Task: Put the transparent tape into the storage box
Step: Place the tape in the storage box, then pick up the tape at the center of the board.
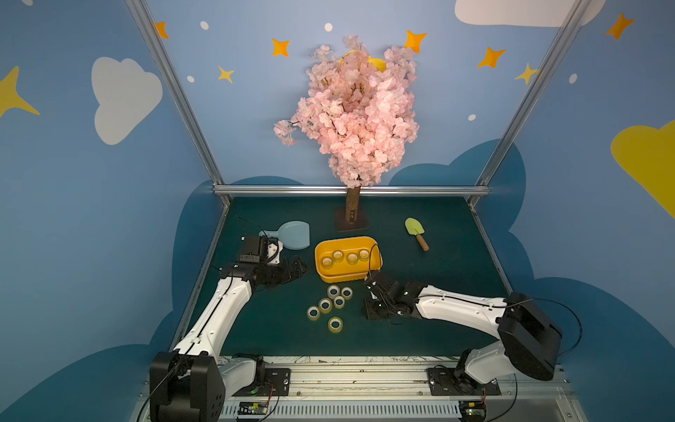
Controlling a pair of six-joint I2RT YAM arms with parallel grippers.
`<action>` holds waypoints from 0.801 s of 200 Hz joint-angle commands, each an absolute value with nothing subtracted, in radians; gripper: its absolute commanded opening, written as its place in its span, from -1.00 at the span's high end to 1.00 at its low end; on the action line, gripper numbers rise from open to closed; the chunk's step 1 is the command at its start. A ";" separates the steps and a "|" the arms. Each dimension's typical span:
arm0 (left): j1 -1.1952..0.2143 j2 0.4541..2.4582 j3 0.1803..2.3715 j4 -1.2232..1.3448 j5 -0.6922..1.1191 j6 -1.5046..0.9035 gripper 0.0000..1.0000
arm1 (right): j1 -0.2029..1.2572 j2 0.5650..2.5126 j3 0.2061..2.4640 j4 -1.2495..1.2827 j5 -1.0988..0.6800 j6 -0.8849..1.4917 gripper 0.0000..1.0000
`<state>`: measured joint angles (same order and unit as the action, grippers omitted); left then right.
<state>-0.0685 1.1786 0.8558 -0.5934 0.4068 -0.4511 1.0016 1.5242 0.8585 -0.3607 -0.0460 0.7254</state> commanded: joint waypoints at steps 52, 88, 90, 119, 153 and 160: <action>-0.016 1.144 0.874 -0.601 0.389 -0.440 -1.00 | 1.115 1.762 1.138 -0.427 -0.091 0.620 0.27; 0.001 1.136 0.872 -0.598 0.404 -0.446 -1.00 | 1.139 1.811 1.173 -0.456 -0.090 0.620 0.29; 0.000 1.136 0.871 -0.597 0.403 -0.447 -1.00 | 1.140 1.812 1.173 -0.459 -0.090 0.620 0.29; 0.002 1.143 0.867 -0.586 0.416 -0.456 -1.00 | 1.144 1.824 1.195 -0.526 -0.063 0.602 0.29; 0.007 1.162 0.873 -0.593 0.421 -0.457 -1.00 | 1.158 1.886 1.299 -0.651 -0.006 0.563 0.31; 0.006 1.163 0.876 -0.598 0.418 -0.452 -1.00 | 1.165 1.891 1.306 -0.655 0.001 0.559 0.31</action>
